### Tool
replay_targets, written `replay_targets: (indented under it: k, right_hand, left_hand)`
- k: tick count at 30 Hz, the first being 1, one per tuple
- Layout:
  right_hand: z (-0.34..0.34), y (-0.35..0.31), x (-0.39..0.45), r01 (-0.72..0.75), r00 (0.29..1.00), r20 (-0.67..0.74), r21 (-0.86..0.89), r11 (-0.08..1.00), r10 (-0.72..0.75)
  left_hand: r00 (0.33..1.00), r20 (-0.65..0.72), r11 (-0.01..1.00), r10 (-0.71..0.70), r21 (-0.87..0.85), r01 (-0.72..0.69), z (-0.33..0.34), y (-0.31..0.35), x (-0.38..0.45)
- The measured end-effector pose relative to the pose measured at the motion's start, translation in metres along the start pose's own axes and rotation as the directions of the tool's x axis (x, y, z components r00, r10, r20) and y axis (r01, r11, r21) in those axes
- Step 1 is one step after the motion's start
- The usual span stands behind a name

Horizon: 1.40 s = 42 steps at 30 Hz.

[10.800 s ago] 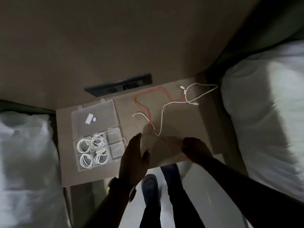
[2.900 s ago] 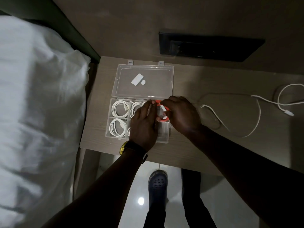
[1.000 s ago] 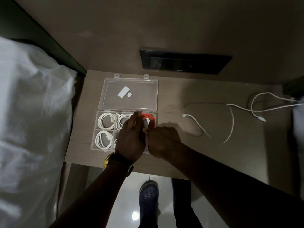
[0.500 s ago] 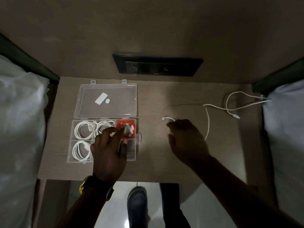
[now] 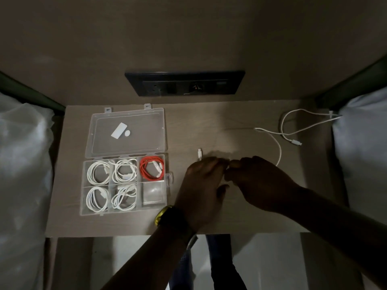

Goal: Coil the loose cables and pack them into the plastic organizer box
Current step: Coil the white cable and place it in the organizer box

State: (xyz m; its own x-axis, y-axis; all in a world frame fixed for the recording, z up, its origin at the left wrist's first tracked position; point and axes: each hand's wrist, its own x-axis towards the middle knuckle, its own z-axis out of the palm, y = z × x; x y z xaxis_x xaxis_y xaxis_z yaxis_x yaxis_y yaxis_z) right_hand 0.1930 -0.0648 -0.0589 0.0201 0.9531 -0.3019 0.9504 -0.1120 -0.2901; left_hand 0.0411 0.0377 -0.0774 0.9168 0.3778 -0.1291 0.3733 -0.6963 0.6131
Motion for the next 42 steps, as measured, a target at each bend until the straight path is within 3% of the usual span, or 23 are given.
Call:
replay_targets:
  k: [3, 6, 11, 13, 16, 18, 20, 22, 25, 26, 28, 29, 30, 33, 35, 37, 39, 42]
  right_hand:
    - [-0.02, 0.004, -0.014, -0.029, 0.99, -0.126, 0.193, 0.981, 0.054]
    - [-0.032, 0.014, -0.019, -0.079, 0.948, -0.267, 0.328, 0.942, 0.172]
    - [-0.027, 0.037, -0.018, -0.169, 0.696, -0.511, 0.566, 0.807, 0.504]
    - [-0.019, 0.039, -0.015, -0.217, 0.652, -0.503, 0.593, 0.775, 0.567]
    - [-0.005, 0.036, -0.01, -0.259, 0.655, -0.451, 0.619, 0.741, 0.606]
    - [0.004, 0.027, -0.013, -0.265, 0.741, -0.381, 0.591, 0.762, 0.553]
    - [0.014, 0.009, -0.018, -0.206, 0.863, -0.297, 0.531, 0.822, 0.409]
    - [0.02, -0.01, -0.024, -0.143, 0.947, -0.177, 0.513, 0.846, 0.267]
    - [0.019, -0.025, -0.031, -0.094, 0.992, -0.032, 0.438, 0.894, 0.12]
    - [0.013, -0.026, -0.031, -0.052, 0.998, -0.004, 0.419, 0.907, 0.059]
    - [-0.008, -0.025, -0.028, 0.039, 0.999, 0.005, 0.412, 0.91, -0.045]
    - [-0.021, -0.021, -0.026, 0.075, 0.997, -0.007, 0.426, 0.901, -0.079]
    - [-0.032, -0.016, -0.023, 0.105, 0.994, -0.022, 0.441, 0.891, -0.106]
    - [-0.054, 0.0, -0.009, 0.131, 0.991, -0.078, 0.444, 0.886, -0.107]
    - [-0.057, 0.006, -0.001, 0.1, 0.988, -0.152, 0.459, 0.883, -0.033]
    - [-0.054, 0.008, 0.007, 0.126, 0.978, -0.206, 0.454, 0.882, -0.034]
    - [-0.047, 0.007, 0.011, 0.133, 0.976, -0.213, 0.484, 0.865, -0.031]
    - [-0.034, 0.001, 0.011, 0.132, 0.973, -0.231, 0.587, 0.799, 0.009]
  left_hand:
    - [0.992, 0.071, 0.994, -0.102, -0.028, 0.104, 0.002, -0.003, 0.004]
    - [0.973, 0.106, 0.943, -0.206, -0.244, 0.226, 0.001, 0.001, 0.0]
    - [0.855, 0.337, 0.755, -0.394, -0.412, 0.51, -0.002, 0.01, 0.004]
    - [0.836, 0.423, 0.525, -0.349, -0.651, 0.548, -0.009, 0.017, 0.001]
    - [0.874, 0.466, -0.079, -0.136, -0.885, 0.459, -0.025, 0.03, -0.002]
    - [0.937, 0.344, -0.429, -0.06, -0.857, 0.287, -0.034, 0.032, 0.003]
    - [0.963, 0.231, -0.553, -0.14, -0.825, 0.117, -0.04, 0.028, 0.011]
    - [0.946, 0.168, -0.546, -0.277, -0.838, -0.012, -0.041, 0.02, 0.019]
    - [0.903, 0.118, -0.353, -0.412, -0.935, -0.039, -0.034, 0.015, 0.023]
    - [0.891, 0.111, -0.193, -0.44, -0.981, 0.026, -0.029, 0.015, 0.02]
    - [0.887, 0.084, 0.282, -0.455, -0.931, 0.233, -0.019, 0.016, 0.011]
    - [0.899, 0.121, 0.429, -0.42, -0.847, 0.314, -0.016, 0.017, 0.007]
    - [0.903, 0.19, 0.475, -0.385, -0.798, 0.37, -0.014, 0.02, 0.003]
    - [0.863, 0.343, 0.381, -0.371, -0.791, 0.478, -0.016, 0.026, -0.009]
    - [0.801, 0.447, 0.209, -0.397, -0.806, 0.553, -0.023, 0.028, -0.013]
    - [0.75, 0.587, -0.027, -0.305, -0.792, 0.61, -0.032, 0.03, -0.012]
    - [0.76, 0.645, -0.284, -0.08, -0.746, 0.603, -0.043, 0.031, -0.011]
    - [0.854, 0.494, -0.563, 0.163, -0.664, 0.492, -0.058, 0.032, -0.014]
